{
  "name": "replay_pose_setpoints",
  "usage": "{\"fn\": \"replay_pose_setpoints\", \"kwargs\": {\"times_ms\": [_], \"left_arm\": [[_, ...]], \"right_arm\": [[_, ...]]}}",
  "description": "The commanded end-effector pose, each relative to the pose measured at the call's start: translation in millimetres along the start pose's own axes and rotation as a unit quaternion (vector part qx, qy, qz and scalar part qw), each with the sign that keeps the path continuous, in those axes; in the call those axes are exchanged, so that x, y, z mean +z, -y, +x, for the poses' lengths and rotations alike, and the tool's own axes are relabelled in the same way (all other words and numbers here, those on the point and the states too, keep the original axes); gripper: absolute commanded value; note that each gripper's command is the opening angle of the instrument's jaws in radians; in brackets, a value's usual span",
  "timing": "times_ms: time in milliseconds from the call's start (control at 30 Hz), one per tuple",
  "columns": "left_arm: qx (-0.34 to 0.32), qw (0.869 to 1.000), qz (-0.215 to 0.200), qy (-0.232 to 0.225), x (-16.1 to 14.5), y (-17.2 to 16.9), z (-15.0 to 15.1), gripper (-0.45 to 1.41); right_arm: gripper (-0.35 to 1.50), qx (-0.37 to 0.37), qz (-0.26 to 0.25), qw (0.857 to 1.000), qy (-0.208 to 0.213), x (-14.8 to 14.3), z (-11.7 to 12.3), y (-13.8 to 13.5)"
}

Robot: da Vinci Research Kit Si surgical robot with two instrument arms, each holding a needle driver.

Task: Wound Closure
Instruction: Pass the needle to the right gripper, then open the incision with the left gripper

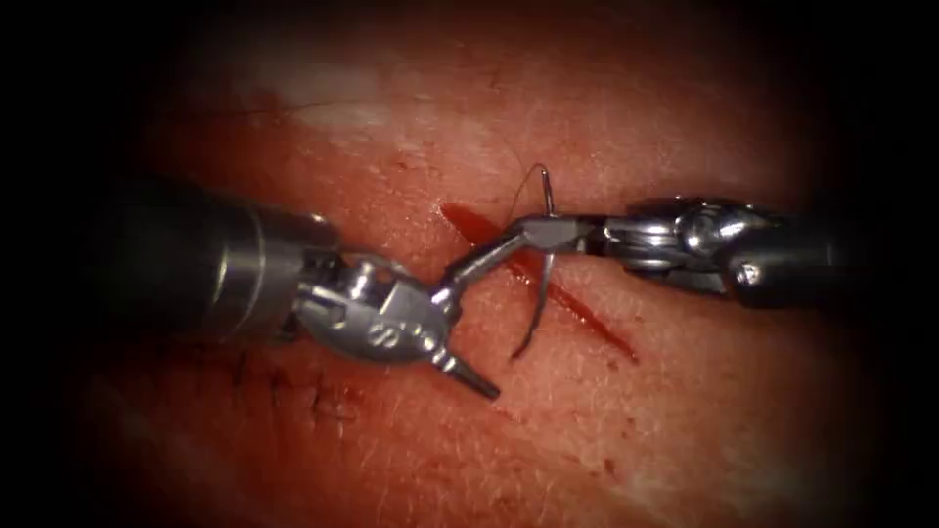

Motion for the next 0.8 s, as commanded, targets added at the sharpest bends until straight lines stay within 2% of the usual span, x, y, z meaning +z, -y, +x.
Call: {"fn": "replay_pose_setpoints", "kwargs": {"times_ms": [33, 233, 400, 567, 800], "left_arm": [[-0.014, 1.0, -0.004, 0.001, 0.5, -0.6, -0.1, 1.08], [-0.088, 0.995, -0.037, 0.018, -0.1, -0.8, -0.2, 0.44], [-0.189, 0.979, -0.066, 0.027, -0.5, -0.3, -1.0, -0.45], [-0.232, 0.968, -0.088, 0.033, -1.3, 1.0, -3.4, -0.45], [-0.261, 0.952, -0.115, 0.114, -1.5, 1.7, -6.5, -0.45]], "right_arm": [[-0.35, -0.007, -0.001, 1.0, -0.007, 0.8, -0.5, -0.5], [-0.35, -0.023, -0.006, 0.999, -0.033, 0.1, 0.1, -1.4], [-0.35, -0.071, 0.007, 0.996, -0.059, 0.0, -0.1, -1.3], [-0.35, -0.139, 0.008, 0.987, -0.084, -0.1, 0.2, -1.0], [-0.35, -0.172, 0.009, 0.981, -0.093, -0.3, 0.5, -1.0]]}}
